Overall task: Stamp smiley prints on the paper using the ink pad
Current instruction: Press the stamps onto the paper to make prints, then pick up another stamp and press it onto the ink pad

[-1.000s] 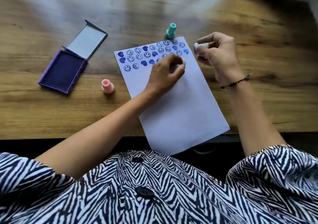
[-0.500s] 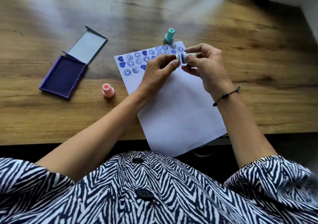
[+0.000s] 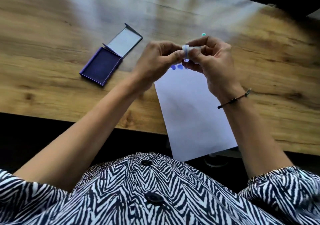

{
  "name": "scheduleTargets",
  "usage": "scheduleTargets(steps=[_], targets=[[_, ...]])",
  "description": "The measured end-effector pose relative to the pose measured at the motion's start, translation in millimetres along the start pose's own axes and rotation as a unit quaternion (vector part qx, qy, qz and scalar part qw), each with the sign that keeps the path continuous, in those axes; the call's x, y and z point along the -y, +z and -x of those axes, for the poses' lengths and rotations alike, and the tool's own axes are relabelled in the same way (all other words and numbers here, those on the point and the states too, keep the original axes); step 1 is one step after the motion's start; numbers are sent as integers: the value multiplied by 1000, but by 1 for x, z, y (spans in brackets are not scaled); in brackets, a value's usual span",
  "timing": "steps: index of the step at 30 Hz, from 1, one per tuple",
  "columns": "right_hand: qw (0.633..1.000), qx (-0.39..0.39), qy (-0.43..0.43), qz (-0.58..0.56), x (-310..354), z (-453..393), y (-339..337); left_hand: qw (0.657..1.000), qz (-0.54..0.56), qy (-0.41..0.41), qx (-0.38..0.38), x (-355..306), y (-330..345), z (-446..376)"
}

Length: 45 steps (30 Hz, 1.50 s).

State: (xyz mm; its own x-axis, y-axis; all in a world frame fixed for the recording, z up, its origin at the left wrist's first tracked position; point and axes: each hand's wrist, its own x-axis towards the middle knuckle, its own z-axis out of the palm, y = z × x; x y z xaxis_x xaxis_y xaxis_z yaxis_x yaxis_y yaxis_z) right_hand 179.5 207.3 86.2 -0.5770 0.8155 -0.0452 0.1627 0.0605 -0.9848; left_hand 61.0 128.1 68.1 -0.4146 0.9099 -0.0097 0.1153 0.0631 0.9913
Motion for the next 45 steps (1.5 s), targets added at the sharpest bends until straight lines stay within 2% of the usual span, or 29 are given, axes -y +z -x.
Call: scheduleTargets(steps=[3, 5, 8, 13, 15, 17, 19, 21, 22, 24, 25, 28, 34, 36, 38, 39, 41, 45], targets=[[996, 51, -15, 71, -2, -7, 28, 994, -103, -35, -7, 5, -33, 6], [976, 89, -68, 185, -8, -12, 50, 985, -157, -66, -37, 15, -51, 12], [914, 132, -182, 337, -14, -16, 77, 979, -142, -100, -110, 26, -64, 20], [822, 200, -241, 476, -22, -21, 92, 975, -100, -117, -158, 29, -74, 31], [808, 207, -241, 497, -23, -22, 92, 974, -97, -117, -166, 28, -74, 33], [817, 212, -235, 482, -21, -23, 87, 976, -86, -117, -165, 26, -73, 33], [847, 195, -219, 443, -15, -26, 76, 977, -74, -117, -162, 26, -72, 32], [870, 118, -201, 435, -11, -40, 55, 979, -58, -118, -159, 27, -71, 30], [867, 68, -188, 457, -11, -51, 41, 980, -41, -118, -154, 26, -69, 28], [833, -11, -147, 533, -12, -75, 12, 983, -5, -113, -143, 21, -61, 24], [812, -25, -118, 570, -14, -85, -1, 984, 6, -108, -139, 19, -56, 20], [786, -12, -48, 616, -24, -105, -25, 988, 22, -94, -120, 12, -42, 11], [821, -15, -46, 569, -36, -107, -29, 993, 9, -71, -92, 4, -29, -1], [878, -37, -50, 475, -30, -100, -26, 994, -1, -64, -84, 4, -29, -2], [953, -28, -33, 298, -19, -88, -17, 995, 1, -57, -84, 3, -29, -3], [977, -1, -27, 211, -13, -80, -11, 995, 8, -54, -84, 2, -29, -3], [993, 59, -22, 103, -2, -64, 3, 996, 26, -39, -81, 0, -29, 0], [991, 131, -20, 32, 13, -40, 36, 991, 41, 8, -127, 1, -38, 13]])
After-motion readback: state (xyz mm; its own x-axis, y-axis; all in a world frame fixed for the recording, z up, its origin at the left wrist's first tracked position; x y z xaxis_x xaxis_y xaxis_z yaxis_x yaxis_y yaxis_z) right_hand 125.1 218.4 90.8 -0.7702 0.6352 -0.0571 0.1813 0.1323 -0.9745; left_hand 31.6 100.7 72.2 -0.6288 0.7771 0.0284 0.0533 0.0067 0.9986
